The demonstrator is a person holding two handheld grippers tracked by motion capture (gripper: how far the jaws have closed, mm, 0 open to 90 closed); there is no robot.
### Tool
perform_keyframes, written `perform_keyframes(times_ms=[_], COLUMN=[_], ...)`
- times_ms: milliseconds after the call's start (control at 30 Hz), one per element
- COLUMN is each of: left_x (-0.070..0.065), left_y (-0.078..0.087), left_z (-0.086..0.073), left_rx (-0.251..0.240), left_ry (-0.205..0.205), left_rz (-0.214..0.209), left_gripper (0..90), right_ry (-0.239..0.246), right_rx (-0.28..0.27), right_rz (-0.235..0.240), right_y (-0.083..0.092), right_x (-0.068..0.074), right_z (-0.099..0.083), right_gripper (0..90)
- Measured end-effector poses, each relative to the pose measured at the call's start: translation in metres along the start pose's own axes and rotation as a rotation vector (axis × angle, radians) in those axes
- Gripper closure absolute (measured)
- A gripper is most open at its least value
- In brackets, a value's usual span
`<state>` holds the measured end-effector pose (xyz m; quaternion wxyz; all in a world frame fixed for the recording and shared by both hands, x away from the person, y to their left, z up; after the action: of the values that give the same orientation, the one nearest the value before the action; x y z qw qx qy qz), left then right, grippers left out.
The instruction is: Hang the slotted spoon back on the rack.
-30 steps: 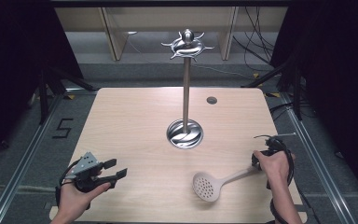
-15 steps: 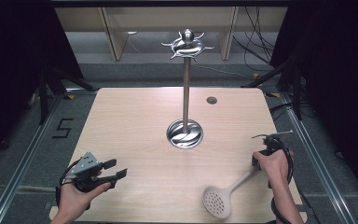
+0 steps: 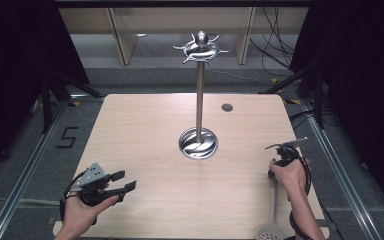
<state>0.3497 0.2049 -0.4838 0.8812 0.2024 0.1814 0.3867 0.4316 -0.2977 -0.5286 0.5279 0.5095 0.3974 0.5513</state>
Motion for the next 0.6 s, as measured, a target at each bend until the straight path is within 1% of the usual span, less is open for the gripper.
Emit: perform_keyframes(times_ms=[33, 67, 100, 133, 167, 200, 233, 267, 300, 333, 400, 433, 467, 500, 533, 567, 600], left_x=[0.000, 0.000, 0.000, 0.000, 0.000, 0.000, 0.000, 0.000, 0.000, 0.000, 0.000, 0.000, 0.000, 0.000, 0.000, 0.001, 0.001], left_y=[0.000, 0.000, 0.000, 0.000, 0.000, 0.000, 0.000, 0.000, 0.000, 0.000, 0.000, 0.001, 0.001, 0.001, 0.001, 0.001, 0.001], left_z=[0.000, 0.000, 0.000, 0.000, 0.000, 0.000, 0.000, 0.000, 0.000, 0.000, 0.000, 0.000, 0.000, 0.001, 0.001, 0.001, 0.001], left_rx=[0.000, 0.000, 0.000, 0.001, 0.001, -0.001, -0.001, 0.000, 0.000, 0.001, 0.001, 0.001, 0.001, -0.002, -0.002, -0.004, -0.002], left_ry=[0.000, 0.002, -0.007, -0.004, -0.004, -0.009, -0.009, -0.009, -0.009, -0.009, -0.011, -0.008, -0.007, -0.013, -0.013, -0.020, -0.016], left_rz=[0.000, 0.000, -0.001, 0.001, 0.001, -0.001, -0.001, 0.001, 0.001, 0.001, 0.000, 0.002, 0.007, -0.002, -0.002, -0.001, 0.000], left_gripper=[38.8, 38.8, 38.8, 38.8, 38.8, 38.8, 38.8, 38.8, 38.8, 38.8, 38.8, 38.8, 38.8, 38.8, 38.8, 38.8, 38.8], right_ry=[0.000, -0.011, -0.011, 0.003, -0.004, -0.066, -0.066, 0.021, 0.021, -0.009, -0.002, 0.015, 0.032, 0.032, -0.020, -0.020, 0.068], right_rx=[0.000, -0.006, 0.000, -0.005, -0.019, 0.005, 0.005, -0.004, -0.004, -0.010, -0.020, -0.048, -0.045, -0.050, -0.065, -0.065, -0.069], right_rz=[0.000, 0.005, 0.002, 0.007, 0.015, 0.019, 0.019, -0.021, -0.021, 0.010, 0.017, 0.030, 0.054, 0.065, 0.096, 0.096, 0.128], right_y=[0.000, -0.001, -0.001, -0.001, -0.001, -0.001, -0.001, -0.002, -0.002, -0.001, 0.000, 0.001, 0.005, 0.005, 0.006, 0.006, 0.008], right_x=[0.000, 0.004, 0.004, 0.004, 0.006, 0.011, 0.011, 0.004, 0.004, 0.010, 0.011, 0.012, 0.013, 0.014, 0.020, 0.020, 0.018], right_z=[0.000, 0.001, 0.001, 0.001, 0.001, 0.000, 0.000, 0.001, 0.001, 0.002, 0.002, 0.003, 0.003, 0.002, 0.001, 0.001, 0.000], right_gripper=[66.8, 67.8, 68.1, 68.3, 68.5, 68.7, 68.7, 68.9, 68.9, 69.0, 69.0, 69.1, 69.2, 69.2, 69.2, 69.2, 69.1])
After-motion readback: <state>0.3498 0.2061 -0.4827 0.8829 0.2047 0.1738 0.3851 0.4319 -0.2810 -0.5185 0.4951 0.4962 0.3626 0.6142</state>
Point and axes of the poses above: each handheld gripper's, and its own axes: y roughly backward along the jaws, z roughly out of its top, x roughly to its left, the point moved 6 cm from there along -y, roughly forward along the jaws, and after that the axes turned 2 degrees about x, right-handed, at the moved point
